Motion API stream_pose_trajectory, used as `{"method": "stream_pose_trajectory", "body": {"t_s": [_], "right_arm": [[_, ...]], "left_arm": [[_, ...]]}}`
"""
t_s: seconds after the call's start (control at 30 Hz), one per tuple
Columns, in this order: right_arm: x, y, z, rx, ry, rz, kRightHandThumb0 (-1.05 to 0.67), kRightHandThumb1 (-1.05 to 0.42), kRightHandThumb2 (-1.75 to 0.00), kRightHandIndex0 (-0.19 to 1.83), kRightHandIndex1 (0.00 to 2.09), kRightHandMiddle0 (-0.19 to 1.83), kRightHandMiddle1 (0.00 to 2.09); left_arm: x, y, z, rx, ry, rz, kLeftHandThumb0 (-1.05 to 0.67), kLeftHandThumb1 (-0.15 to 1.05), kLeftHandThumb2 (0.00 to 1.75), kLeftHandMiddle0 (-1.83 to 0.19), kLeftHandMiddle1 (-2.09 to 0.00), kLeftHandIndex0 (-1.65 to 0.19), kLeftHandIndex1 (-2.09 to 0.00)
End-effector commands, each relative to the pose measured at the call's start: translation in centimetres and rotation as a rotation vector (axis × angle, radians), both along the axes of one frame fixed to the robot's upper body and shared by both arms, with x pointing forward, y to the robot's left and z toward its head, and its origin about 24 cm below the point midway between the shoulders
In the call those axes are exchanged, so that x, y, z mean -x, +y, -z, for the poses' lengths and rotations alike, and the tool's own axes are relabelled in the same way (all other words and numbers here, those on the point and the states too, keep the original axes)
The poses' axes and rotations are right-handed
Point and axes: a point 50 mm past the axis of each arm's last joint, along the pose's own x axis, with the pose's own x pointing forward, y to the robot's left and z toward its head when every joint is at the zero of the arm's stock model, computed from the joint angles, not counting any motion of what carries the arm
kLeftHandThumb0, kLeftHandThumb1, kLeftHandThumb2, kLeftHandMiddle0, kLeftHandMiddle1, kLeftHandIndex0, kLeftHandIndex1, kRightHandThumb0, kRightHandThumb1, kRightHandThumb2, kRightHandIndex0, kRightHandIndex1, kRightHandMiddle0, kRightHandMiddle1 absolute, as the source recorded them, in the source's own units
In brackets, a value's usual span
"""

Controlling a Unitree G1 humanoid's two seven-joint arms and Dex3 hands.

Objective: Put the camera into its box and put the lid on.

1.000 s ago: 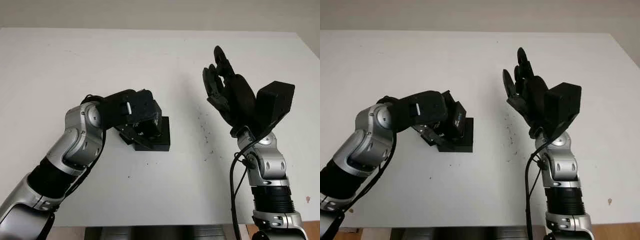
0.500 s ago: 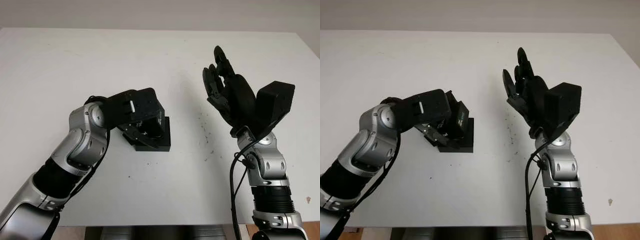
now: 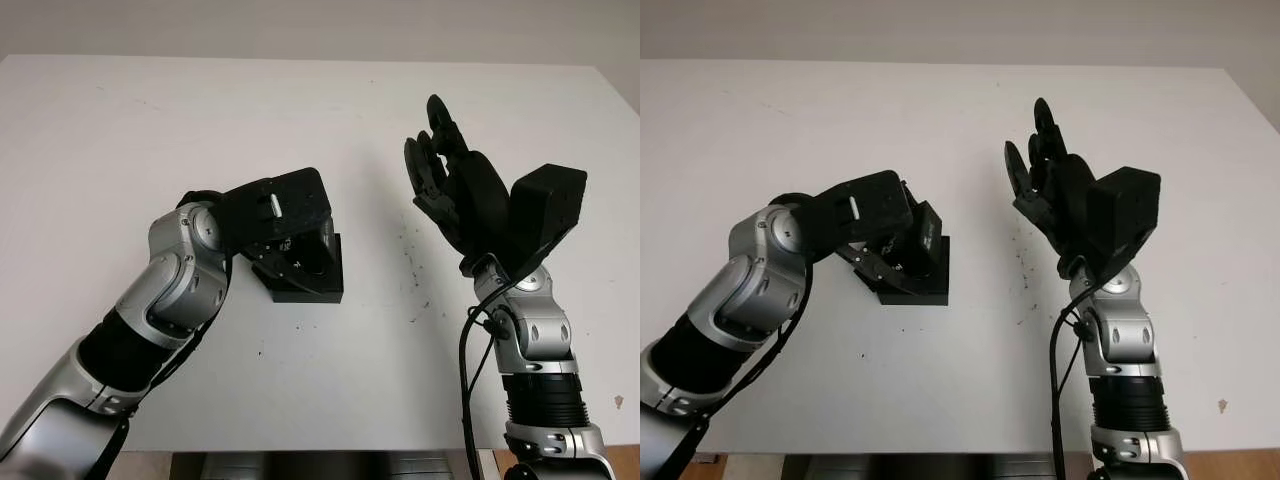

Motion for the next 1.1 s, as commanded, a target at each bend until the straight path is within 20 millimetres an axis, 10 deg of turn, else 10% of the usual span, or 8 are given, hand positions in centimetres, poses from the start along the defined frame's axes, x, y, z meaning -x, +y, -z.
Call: {"method": "stream_pose_trajectory", "body": {"t_s": [0.0, 0.23, 0.43, 0.8, 1.07], "right_arm": [[0.1, 0.1, 0.0, -0.007, -0.014, -0.003, -0.52, -1.05, -0.57, -0.17, 0.05, -0.16, 0.05], [0.1, 0.1, 0.1, -0.018, -0.011, -0.003, -0.52, -1.05, -0.56, -0.18, 0.05, -0.17, 0.05], [0.0, 0.1, 0.2, -0.014, -0.016, -0.002, -0.53, -1.05, -0.56, -0.17, 0.05, -0.16, 0.05], [0.0, 0.2, 0.1, -0.013, -0.014, 0.003, -0.55, -1.05, -0.53, -0.16, 0.06, -0.14, 0.06], [0.0, 0.3, 0.1, -0.013, -0.013, 0.001, -0.55, -1.05, -0.51, -0.16, 0.05, -0.15, 0.06]], "left_arm": [[0.5, -1.3, 0.0, 0.009, 0.008, 0.059, -0.43, 1.05, 0.31, -0.27, -2.01, -0.25, -2.06], [0.9, -1.6, -0.2, -0.023, 0.007, 0.093, -0.48, 1.05, 0.35, -0.18, -1.62, -0.08, -1.82], [1.8, -2.2, -0.7, -0.083, 0.004, 0.173, -0.57, 1.05, 0.41, 0.13, -1.92, 0.16, -1.99], [3.1, -2.6, -0.5, -0.095, 0.015, 0.24, -0.61, 1.05, 0.42, 0.15, -0.17, 0.19, -0.18], [2.8, -3.1, -0.5, -0.05, 0.061, 0.186, -0.61, 1.05, 0.45, 0.19, 0.0, 0.19, 0.0]]}}
